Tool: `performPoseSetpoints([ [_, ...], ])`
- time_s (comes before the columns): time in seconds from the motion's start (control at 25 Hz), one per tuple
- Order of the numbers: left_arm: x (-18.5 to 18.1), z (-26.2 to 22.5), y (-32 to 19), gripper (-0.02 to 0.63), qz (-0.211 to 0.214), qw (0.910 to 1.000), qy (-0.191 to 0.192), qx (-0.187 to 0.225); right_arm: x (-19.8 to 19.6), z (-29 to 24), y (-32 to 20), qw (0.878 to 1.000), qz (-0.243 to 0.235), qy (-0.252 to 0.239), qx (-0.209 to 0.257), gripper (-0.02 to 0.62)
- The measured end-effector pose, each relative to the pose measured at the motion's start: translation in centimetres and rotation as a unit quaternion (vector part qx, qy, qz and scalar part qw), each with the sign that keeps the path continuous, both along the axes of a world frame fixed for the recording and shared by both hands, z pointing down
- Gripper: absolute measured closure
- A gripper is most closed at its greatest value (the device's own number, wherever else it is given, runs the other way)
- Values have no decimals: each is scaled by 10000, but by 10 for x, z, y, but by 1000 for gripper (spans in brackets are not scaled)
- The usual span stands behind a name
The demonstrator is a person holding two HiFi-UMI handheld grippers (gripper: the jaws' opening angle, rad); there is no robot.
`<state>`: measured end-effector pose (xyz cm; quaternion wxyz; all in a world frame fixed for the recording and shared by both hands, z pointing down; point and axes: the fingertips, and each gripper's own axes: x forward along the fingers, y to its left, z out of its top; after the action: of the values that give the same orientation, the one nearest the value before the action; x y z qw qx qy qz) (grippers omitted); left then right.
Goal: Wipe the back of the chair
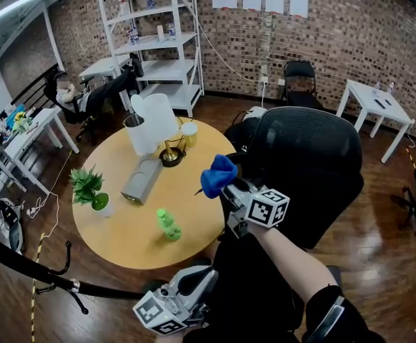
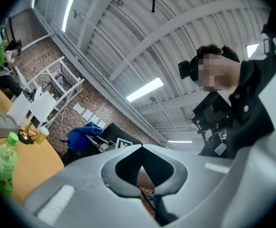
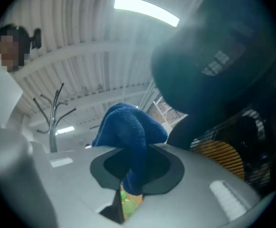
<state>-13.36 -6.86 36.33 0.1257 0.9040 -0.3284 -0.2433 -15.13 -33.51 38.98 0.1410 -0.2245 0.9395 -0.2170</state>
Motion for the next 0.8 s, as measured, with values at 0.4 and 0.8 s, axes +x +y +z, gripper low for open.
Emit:
performPoseSetpoints([
  [0.4,16,4,-12,609,107,9998,-162,-46,112,35,-53,9920,1207,-47,-373,541],
  [0.8,67,5,-31,609,863,9960,-212,-28,287,40,-52,9649,2598,-173,-326,541],
])
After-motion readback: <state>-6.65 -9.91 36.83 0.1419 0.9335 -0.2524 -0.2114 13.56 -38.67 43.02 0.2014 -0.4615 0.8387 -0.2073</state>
